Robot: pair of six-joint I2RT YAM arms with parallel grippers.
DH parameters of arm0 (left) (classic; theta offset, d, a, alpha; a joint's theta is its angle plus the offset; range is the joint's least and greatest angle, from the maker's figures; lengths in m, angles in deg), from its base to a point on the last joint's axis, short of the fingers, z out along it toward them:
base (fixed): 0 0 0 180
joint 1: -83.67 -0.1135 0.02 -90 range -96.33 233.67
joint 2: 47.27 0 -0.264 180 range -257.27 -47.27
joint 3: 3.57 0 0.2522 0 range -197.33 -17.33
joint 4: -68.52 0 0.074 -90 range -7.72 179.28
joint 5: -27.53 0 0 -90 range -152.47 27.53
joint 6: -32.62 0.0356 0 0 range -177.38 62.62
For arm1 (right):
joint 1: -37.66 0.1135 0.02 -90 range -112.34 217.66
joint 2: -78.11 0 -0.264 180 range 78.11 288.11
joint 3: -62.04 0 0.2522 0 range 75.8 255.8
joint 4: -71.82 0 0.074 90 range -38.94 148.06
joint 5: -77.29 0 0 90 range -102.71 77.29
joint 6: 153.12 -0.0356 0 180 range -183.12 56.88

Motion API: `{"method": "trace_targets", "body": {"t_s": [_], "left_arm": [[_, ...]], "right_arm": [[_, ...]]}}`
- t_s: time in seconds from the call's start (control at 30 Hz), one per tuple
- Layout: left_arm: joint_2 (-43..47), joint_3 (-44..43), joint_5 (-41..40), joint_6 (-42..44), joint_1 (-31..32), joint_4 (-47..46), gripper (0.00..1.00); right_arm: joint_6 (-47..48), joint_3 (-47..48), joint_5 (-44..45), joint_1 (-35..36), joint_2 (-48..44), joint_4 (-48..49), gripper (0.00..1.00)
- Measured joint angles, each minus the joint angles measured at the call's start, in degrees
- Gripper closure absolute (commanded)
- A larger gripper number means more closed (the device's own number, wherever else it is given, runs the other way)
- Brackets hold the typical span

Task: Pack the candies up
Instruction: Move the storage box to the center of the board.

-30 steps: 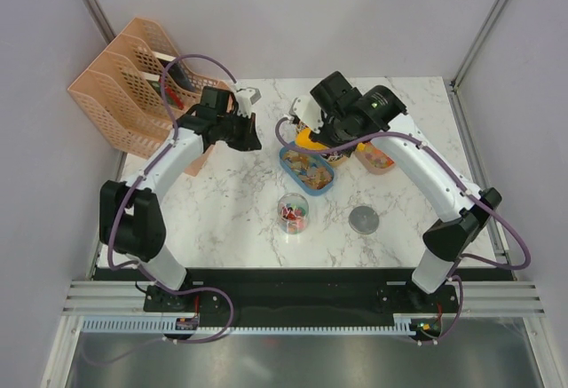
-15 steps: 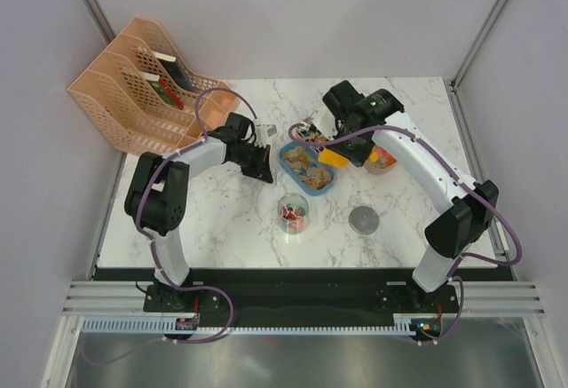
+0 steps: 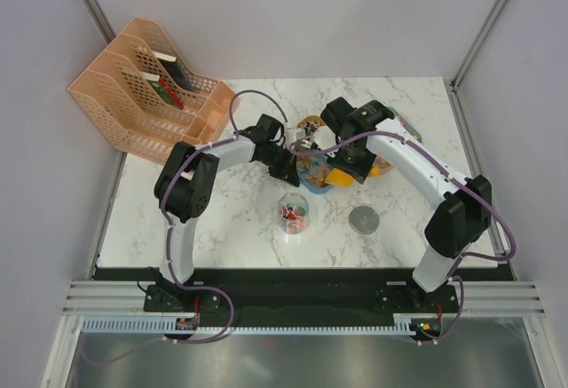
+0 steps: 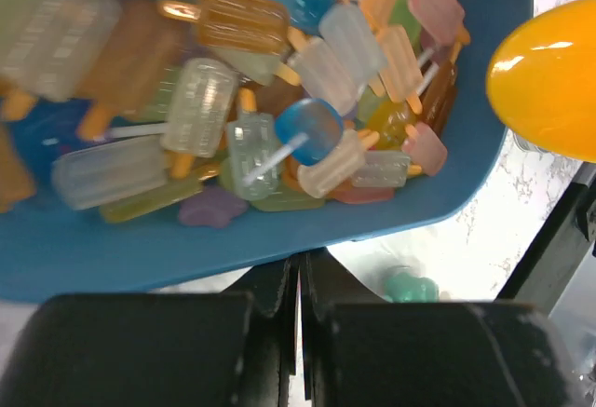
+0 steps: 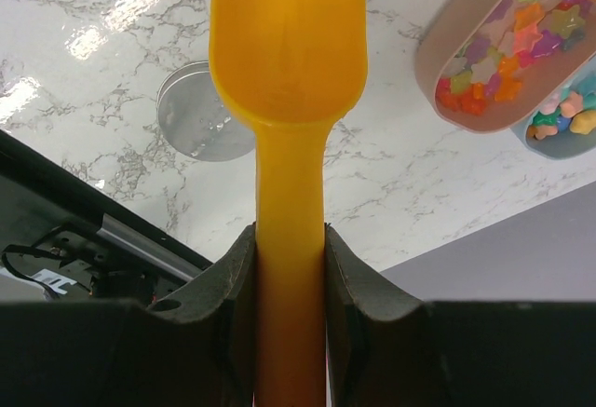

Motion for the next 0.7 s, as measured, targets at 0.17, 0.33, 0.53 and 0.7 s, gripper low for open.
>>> {"method": "trace_targets", "body": {"t_s": [0.17,0.33,0.53,0.7], "left_arm": [[-1.8,-1.4,0.5,-0.9,2.8,0.3,0.98],[-3.2,-3.6,1.0,-1.9,3.9,0.2,0.98],[-3.9,-5.6,3.3,-2.3,3.9,0.7,0.98],[2.5,-3.3,4.1,0.2,2.7,3.2,0.98]], "right_arm": [[0.0,-0.2,0.0,-0.5,0.0,0.0,1.00],[0.0,-0.2,0.5,-1.3,0.1,0.0,1.00],[0.0,-0.2,2.2,-1.5,1.4,0.0,1.00],[0.1,0.1,3.1,-1.5,2.7,0.3,1.00]]}}
